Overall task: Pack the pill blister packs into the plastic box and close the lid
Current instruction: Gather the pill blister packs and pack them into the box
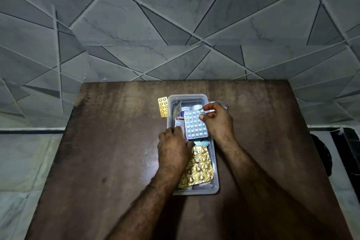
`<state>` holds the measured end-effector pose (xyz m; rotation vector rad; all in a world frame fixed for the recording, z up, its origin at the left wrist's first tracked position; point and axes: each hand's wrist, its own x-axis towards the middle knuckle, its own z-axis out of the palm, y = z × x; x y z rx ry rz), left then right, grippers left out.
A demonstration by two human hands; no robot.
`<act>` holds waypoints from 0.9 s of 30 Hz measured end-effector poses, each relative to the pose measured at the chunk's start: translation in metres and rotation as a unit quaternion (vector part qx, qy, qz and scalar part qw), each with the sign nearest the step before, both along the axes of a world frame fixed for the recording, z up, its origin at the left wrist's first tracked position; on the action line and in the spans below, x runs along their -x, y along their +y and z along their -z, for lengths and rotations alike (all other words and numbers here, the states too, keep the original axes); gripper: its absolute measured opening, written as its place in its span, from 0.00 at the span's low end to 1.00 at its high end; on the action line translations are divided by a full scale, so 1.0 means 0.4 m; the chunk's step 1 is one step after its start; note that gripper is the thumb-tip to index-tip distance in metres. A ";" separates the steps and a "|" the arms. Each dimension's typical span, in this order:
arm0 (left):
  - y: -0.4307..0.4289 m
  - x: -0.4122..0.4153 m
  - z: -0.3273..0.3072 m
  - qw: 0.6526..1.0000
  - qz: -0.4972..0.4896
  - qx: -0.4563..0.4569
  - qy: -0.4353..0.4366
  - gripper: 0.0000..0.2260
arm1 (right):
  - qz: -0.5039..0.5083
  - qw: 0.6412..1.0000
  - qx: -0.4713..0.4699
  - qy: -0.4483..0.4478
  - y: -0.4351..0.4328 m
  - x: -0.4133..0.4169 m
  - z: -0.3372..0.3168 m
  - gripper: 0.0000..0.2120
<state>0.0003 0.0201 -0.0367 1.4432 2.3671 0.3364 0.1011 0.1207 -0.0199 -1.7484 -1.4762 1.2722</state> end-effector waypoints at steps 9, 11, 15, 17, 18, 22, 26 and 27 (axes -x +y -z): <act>0.007 0.037 -0.001 0.998 0.016 -0.005 -0.063 0.26 | -0.054 0.988 -0.050 -0.135 -0.012 0.000 0.039 0.11; 0.010 0.049 -0.014 0.994 0.011 -0.055 -0.090 0.22 | -0.087 0.975 -0.091 -0.182 -0.016 -0.005 0.052 0.13; 0.041 0.108 -0.032 0.974 -0.094 -0.125 -0.164 0.14 | -0.069 0.973 -0.113 -0.188 0.009 -0.045 0.056 0.13; 0.064 0.153 -0.027 0.961 -0.152 -0.124 -0.196 0.11 | -0.034 0.975 -0.095 -0.197 0.044 -0.079 0.064 0.12; 0.078 0.177 -0.018 0.957 -0.171 -0.121 -0.202 0.10 | -0.020 0.976 -0.078 -0.204 0.063 -0.095 0.067 0.12; 0.140 0.242 0.034 0.961 -0.199 -0.058 -0.183 0.13 | 0.010 0.978 -0.002 -0.208 0.108 -0.124 0.084 0.14; 0.195 0.256 0.086 0.964 -0.201 0.006 -0.175 0.16 | 0.009 0.978 0.047 -0.202 0.124 -0.108 0.122 0.16; 0.204 0.255 0.096 0.963 -0.202 0.019 -0.177 0.17 | 0.008 0.978 0.048 -0.203 0.127 -0.102 0.133 0.19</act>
